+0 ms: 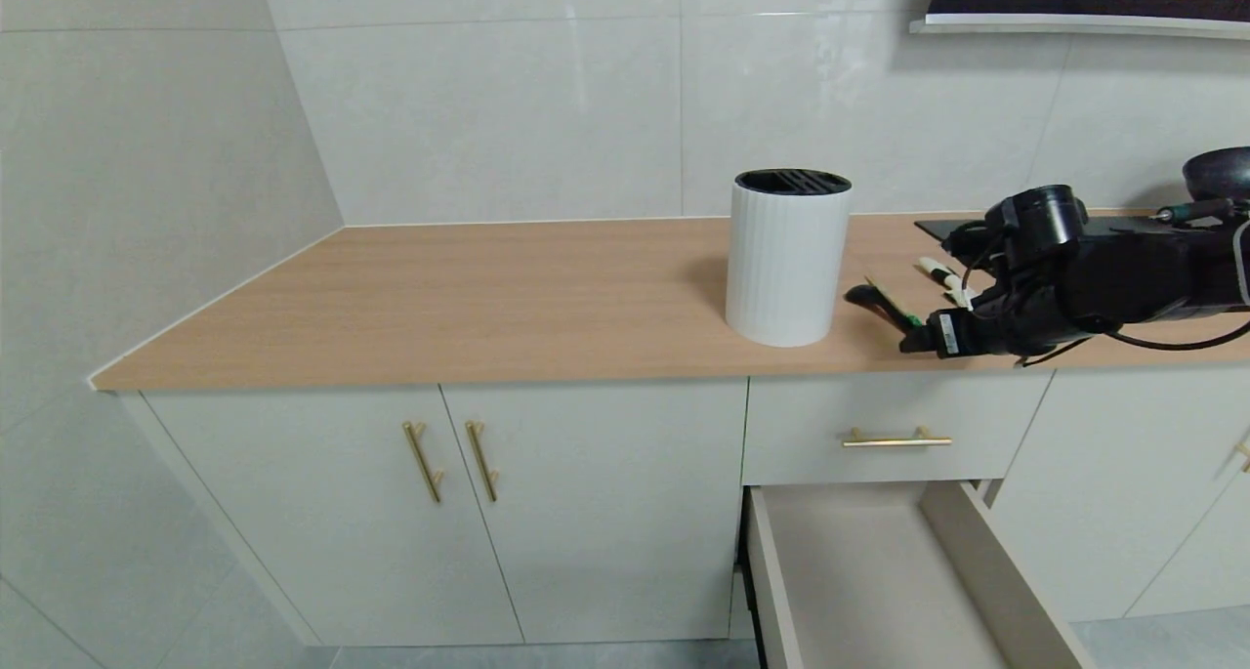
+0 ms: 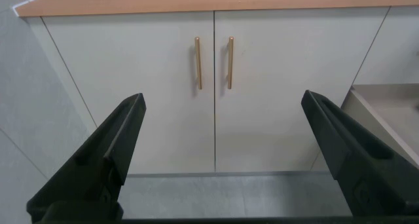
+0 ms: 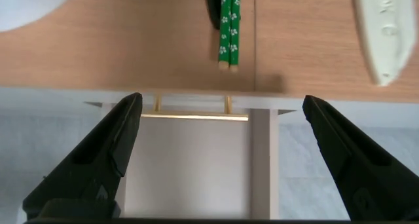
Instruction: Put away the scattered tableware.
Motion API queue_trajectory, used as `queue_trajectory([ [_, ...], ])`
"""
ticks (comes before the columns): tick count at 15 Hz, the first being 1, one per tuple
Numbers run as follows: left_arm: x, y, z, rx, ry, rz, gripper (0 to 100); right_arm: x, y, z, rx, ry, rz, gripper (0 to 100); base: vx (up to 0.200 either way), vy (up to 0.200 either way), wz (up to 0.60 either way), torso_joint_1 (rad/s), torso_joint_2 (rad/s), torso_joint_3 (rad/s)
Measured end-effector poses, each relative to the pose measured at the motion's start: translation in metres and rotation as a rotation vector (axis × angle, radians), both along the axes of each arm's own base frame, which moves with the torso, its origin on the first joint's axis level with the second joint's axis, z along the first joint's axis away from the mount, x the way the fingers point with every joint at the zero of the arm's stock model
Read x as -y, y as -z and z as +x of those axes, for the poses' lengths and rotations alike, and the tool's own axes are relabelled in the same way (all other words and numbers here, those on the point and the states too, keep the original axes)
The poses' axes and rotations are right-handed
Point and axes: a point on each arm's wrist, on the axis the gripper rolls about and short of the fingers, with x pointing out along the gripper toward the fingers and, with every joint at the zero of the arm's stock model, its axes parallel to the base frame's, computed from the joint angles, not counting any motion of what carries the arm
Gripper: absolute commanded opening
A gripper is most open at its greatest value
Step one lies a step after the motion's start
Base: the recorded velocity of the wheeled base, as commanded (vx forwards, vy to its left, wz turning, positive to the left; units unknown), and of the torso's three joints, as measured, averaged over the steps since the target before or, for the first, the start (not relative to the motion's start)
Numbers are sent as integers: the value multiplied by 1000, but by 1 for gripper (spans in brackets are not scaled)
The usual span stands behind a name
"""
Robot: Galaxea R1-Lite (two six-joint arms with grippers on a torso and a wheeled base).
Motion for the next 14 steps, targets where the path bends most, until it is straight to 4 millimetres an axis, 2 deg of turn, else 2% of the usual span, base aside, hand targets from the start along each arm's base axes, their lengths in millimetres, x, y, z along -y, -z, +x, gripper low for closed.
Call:
queue_trajectory([
  [3, 0, 0, 0, 0, 0, 0, 100, 0, 6, 11, 31, 22, 26, 100, 0, 0, 0, 0, 0, 0],
  [11, 0, 0, 0, 0, 0, 0, 100, -2, 18, 24, 33, 50, 56, 100, 0, 0, 0, 0, 0, 0],
  [12, 0, 0, 0, 0, 0, 0, 100, -2, 19, 25, 32, 53, 58, 0, 0, 0, 0, 0, 0, 0],
  [14, 0, 0, 0, 0, 0, 0, 100, -1, 20, 27, 32, 56, 58, 0, 0, 0, 0, 0, 0, 0],
])
